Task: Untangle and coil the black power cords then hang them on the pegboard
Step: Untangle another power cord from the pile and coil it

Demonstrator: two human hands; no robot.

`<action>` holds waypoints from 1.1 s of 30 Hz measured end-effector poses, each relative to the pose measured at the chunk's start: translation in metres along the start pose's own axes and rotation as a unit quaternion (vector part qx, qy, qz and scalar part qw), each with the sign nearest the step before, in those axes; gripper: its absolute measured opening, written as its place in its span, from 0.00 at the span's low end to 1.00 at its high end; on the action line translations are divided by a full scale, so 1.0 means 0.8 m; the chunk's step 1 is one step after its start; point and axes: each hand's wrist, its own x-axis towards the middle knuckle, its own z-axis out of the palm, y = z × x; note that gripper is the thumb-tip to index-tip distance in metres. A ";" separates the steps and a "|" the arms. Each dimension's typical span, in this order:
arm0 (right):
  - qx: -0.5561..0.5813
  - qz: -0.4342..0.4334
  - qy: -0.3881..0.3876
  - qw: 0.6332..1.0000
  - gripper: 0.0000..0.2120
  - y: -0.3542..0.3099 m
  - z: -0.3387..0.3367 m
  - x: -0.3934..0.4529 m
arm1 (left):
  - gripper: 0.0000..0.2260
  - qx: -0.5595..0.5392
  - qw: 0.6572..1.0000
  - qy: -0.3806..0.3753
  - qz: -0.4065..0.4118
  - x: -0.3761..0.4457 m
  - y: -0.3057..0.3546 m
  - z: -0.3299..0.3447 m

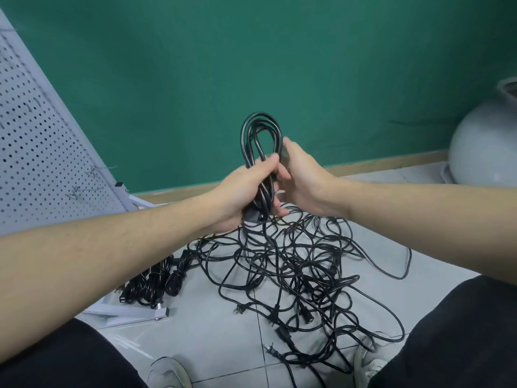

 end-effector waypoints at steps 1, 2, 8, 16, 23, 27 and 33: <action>-0.014 0.007 -0.026 1.000 0.22 0.008 -0.004 0.002 | 0.17 -0.010 1.000 0.017 0.014 0.001 0.006 -0.001; -0.041 0.011 -0.050 0.998 0.19 0.015 -0.008 0.004 | 0.17 -0.023 0.999 0.032 0.027 0.002 0.011 -0.001; -0.347 0.026 -0.236 0.907 0.22 0.024 -0.017 -0.013 | 0.16 -0.071 0.991 0.077 0.087 0.006 0.024 -0.016; -0.527 -0.064 -0.160 0.832 0.05 0.029 -0.013 -0.012 | 0.17 0.116 0.967 0.207 0.095 0.014 0.026 -0.045; -0.595 -0.184 -0.129 0.772 0.09 0.018 -0.018 -0.002 | 0.16 0.340 0.919 0.187 0.073 0.023 0.011 -0.066; -0.588 -0.233 -0.045 0.773 0.10 0.015 -0.023 -0.004 | 0.24 0.394 0.909 0.131 0.032 0.023 0.001 -0.066; -0.643 -0.260 -0.011 0.720 0.21 0.011 -0.032 -0.006 | 0.17 0.418 0.908 -0.022 -0.018 0.010 0.004 -0.058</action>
